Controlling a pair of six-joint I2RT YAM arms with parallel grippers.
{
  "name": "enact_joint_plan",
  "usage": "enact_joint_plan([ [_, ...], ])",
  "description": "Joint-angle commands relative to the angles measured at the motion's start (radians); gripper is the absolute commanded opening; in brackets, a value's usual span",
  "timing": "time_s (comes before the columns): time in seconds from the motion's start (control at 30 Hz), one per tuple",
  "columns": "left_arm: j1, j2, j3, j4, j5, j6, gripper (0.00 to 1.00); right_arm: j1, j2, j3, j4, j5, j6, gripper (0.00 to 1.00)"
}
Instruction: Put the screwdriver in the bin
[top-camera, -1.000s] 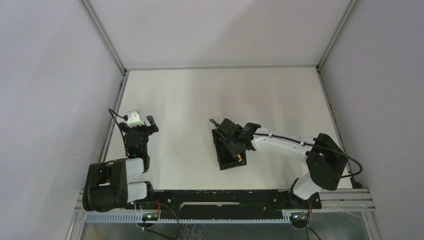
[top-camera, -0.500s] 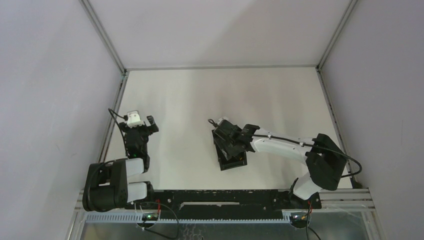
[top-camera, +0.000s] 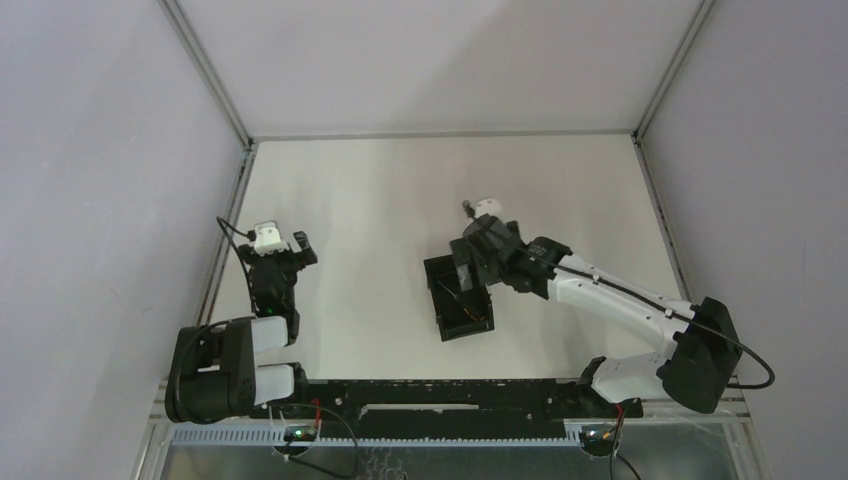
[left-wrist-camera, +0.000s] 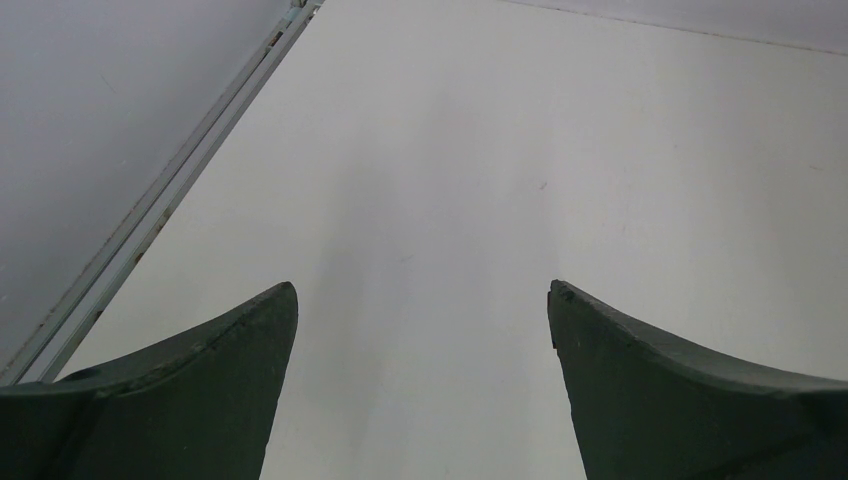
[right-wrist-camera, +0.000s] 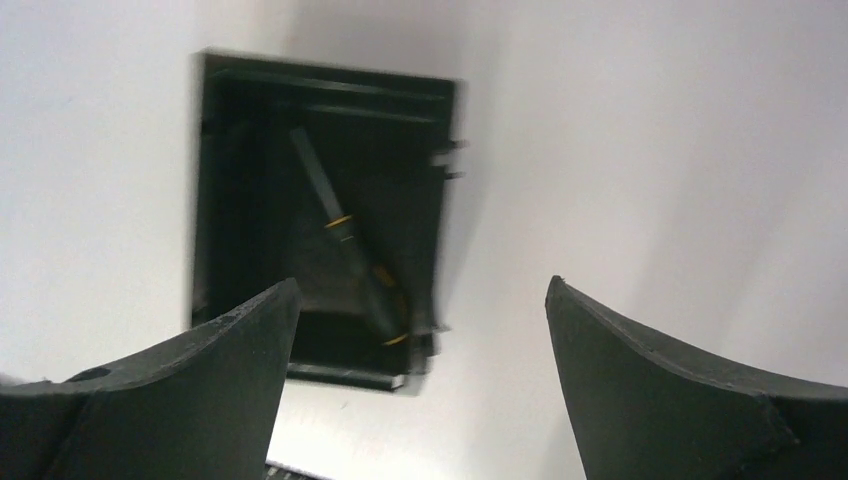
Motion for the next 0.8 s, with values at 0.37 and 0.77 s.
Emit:
enact_joint_plan([
  [0.37, -0.005, -0.007, 0.042, 0.025, -0.010, 0.015, 1.00, -0.359, 0.008, -0.033, -0.163, 0.279, 0.165, 1.00],
  [0.77, -0.005, -0.008, 0.042, 0.026, -0.010, 0.015, 1.00, -0.410, -0.213, -0.161, 0.040, 0.164, 0.107, 1.00],
])
